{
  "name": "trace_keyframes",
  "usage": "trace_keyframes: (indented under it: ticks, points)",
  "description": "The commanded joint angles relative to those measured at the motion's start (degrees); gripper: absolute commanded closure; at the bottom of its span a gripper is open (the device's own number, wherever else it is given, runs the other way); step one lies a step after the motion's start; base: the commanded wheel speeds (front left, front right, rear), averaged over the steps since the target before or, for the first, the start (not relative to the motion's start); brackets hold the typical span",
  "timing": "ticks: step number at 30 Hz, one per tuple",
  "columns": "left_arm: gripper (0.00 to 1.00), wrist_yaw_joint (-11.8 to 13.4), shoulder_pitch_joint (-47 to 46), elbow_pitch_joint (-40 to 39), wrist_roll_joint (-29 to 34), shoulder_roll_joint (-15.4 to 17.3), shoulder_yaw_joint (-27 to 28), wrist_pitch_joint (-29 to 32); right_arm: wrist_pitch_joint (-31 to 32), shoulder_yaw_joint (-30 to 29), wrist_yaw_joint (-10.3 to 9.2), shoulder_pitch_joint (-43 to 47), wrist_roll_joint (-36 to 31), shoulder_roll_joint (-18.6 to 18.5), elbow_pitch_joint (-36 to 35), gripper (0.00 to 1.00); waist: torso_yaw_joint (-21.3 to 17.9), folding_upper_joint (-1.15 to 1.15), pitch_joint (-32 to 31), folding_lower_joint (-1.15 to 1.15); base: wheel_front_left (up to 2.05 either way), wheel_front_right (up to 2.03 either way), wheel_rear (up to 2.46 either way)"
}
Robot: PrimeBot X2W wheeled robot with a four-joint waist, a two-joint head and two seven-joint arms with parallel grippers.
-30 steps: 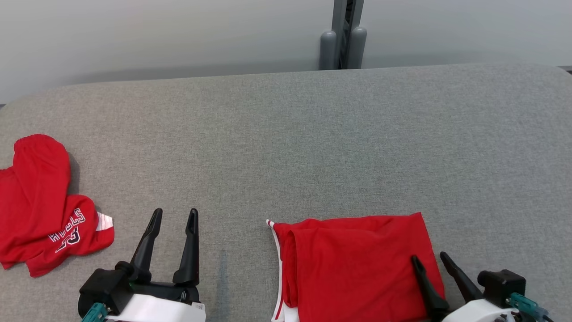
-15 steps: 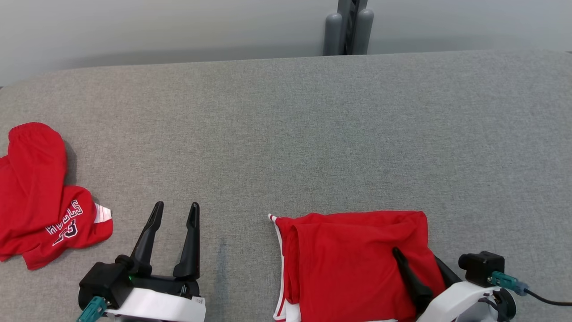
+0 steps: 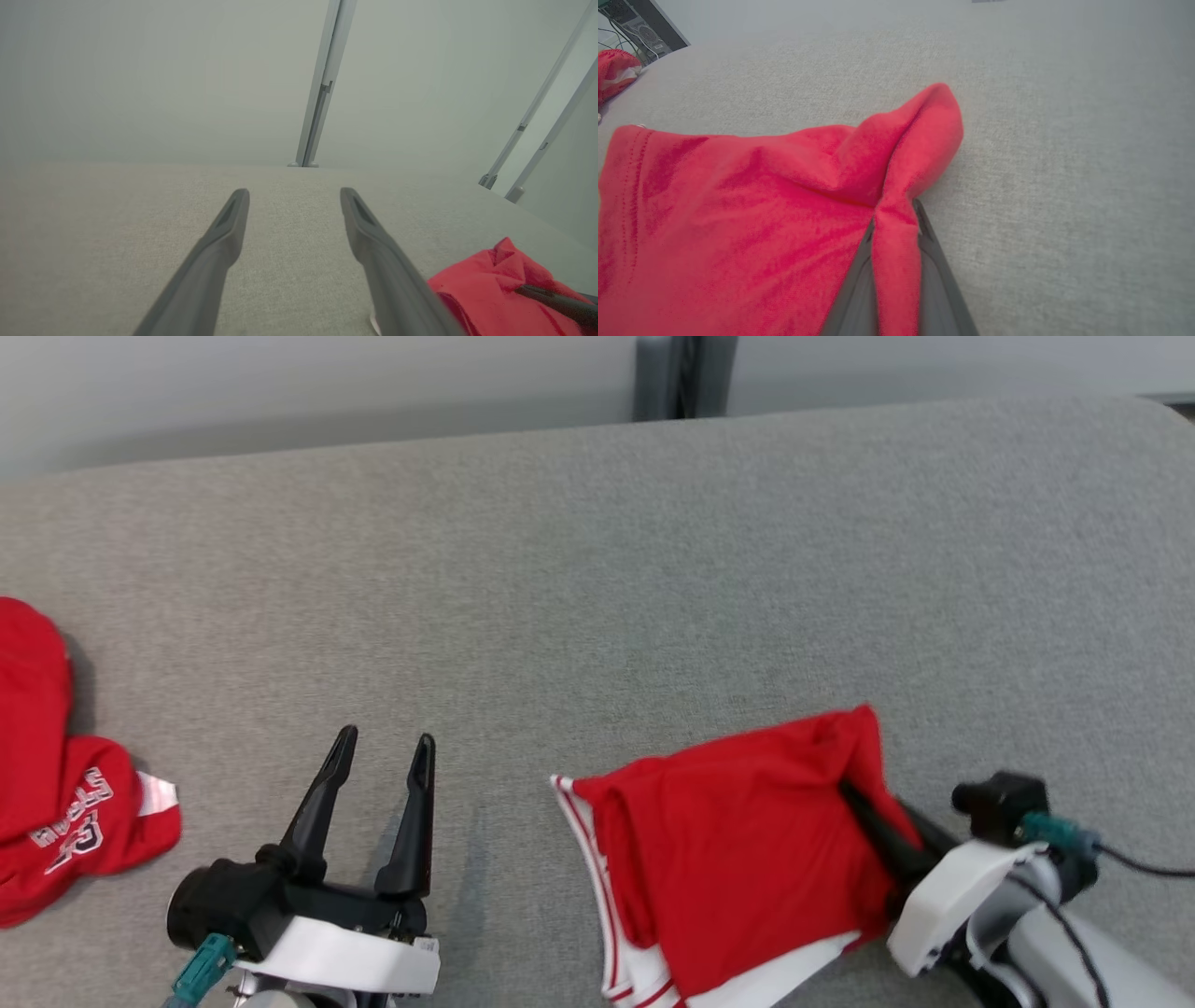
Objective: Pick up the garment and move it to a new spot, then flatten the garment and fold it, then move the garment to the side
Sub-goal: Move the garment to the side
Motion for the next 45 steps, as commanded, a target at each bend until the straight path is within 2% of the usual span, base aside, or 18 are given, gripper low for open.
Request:
trace_keyframes:
  ticks: [1, 7, 15, 16, 18, 23, 25, 26, 28, 29, 32, 38, 40, 42, 45]
  points:
    - [0.0, -0.45, -1.67, -0.5, 1.27, 0.21, -0.25, -0.05, 0.56, -0.06, -0.03, -2.42, -0.36, -2.3, -0.29, 1.0, -2.15, 0.0, 2.49, 0.0, 0.0, 0.0, 0.0]
    - [0.0, -1.68, -7.28, -3.53, 5.66, 0.57, -0.55, -0.04, 1.26, -4.05, -0.03, -8.19, -0.96, -9.14, -0.03, 1.0, -5.97, 0.0, 9.71, 0.0, 0.0, 0.0, 0.0]
    - [0.0, -1.76, -13.94, -7.88, 6.19, 5.73, -5.54, -0.03, 1.42, -11.59, -0.04, -12.45, -4.37, -13.42, 2.17, 1.0, -11.55, 0.0, 18.45, 0.0, 0.0, 0.0, 0.0]
    - [0.0, -1.76, -15.84, -9.07, 5.97, 7.32, -7.39, -0.03, 1.58, -14.5, -0.03, -13.49, -6.14, -14.44, 2.53, 1.0, -13.4, 0.0, 21.06, 0.0, 0.0, 0.0, 0.0]
    - [0.0, -1.75, -17.11, -9.78, 5.97, 8.08, -8.62, -0.03, 1.73, -16.7, -0.03, -14.21, -7.41, -15.33, 2.92, 1.0, -14.29, 0.0, 22.39, 0.0, 0.0, 0.0, 0.0]
    - [0.0, -1.76, -18.88, -10.49, 6.21, 9.56, -9.95, -0.04, 1.46, -23.3, -0.03, -16.42, -11.07, -15.74, 3.23, 1.0, -15.67, 0.0, 25.1, 0.0, 0.0, 0.0, 0.0]
    - [0.0, -1.76, -19.58, -10.5, 5.93, 10.75, -11.01, 0.02, 1.64, -29.05, -0.03, -18.13, -14.41, -16.13, 3.81, 1.0, -14.8, 0.0, 26.77, 0.0, 0.0, 0.0, 0.0]
    - [0.0, -1.76, -19.65, -10.43, 5.77, 10.82, -11.03, 0.03, 2.22, -29.85, -0.05, -18.27, -13.61, -14.88, 3.62, 1.0, -14.41, 0.0, 27.09, 0.0, 0.0, 0.0, 0.0]
    - [0.0, -1.75, -19.8, -10.41, 5.56, 11.08, -10.77, 0.08, 3.23, -31.37, -0.03, -19.05, -17.23, -15.75, 3.46, 1.0, -13.6, 0.0, 27.83, 0.0, 0.0, 0.0, 0.0]
    - [0.0, -1.74, -19.54, -10.46, 5.3, 11.28, -10.74, 0.09, 4.57, -35.14, -0.03, -20.08, -21.45, -14.77, 3.81, 1.0, -12.22, 0.0, 28.76, 0.0, 0.0, 0.0, 0.0]
    - [0.0, -1.73, -19.4, -10.17, 4.93, 10.86, -10.85, 0.16, 5.76, -39.84, -0.03, -19.63, -25.66, -13.48, 3.37, 1.0, -10.48, 0.0, 29.16, 0.0, 0.0, 0.0, 0.0]
    - [0.0, -1.74, -18.71, -9.97, 4.58, 10.01, -10.52, 0.16, 6.62, -43.02, -0.03, -17.69, -28.7, -11.48, 1.64, 1.0, -9.78, 0.0, 28.57, 0.0, 0.0, 0.0, 0.0]
    - [0.0, -1.74, -18.61, -9.79, 4.61, 9.76, -10.64, 0.16, 7.02, -43.03, -0.03, -16.92, -28.05, -10.54, 0.76, 0.62, -9.65, 0.0, 28.13, 0.0, 0.0, 0.0, 0.0]
    - [0.0, -1.74, -18.76, -9.73, 4.57, 9.36, -10.51, 0.15, 7.81, -43.43, -0.03, -16.38, -26.92, -10.23, -0.17, 0.0, -9.54, 0.0, 27.62, 0.0, 0.0, 0.0, 0.0]
    - [0.0, -1.75, -18.94, -9.6, 4.4, 8.51, -10.53, 0.14, 8.69, -44.41, -0.03, -16.16, -25.37, -10.35, -1.72, 0.0, -9.3, 0.0, 26.44, 0.0, 0.0, 0.0, 0.0]
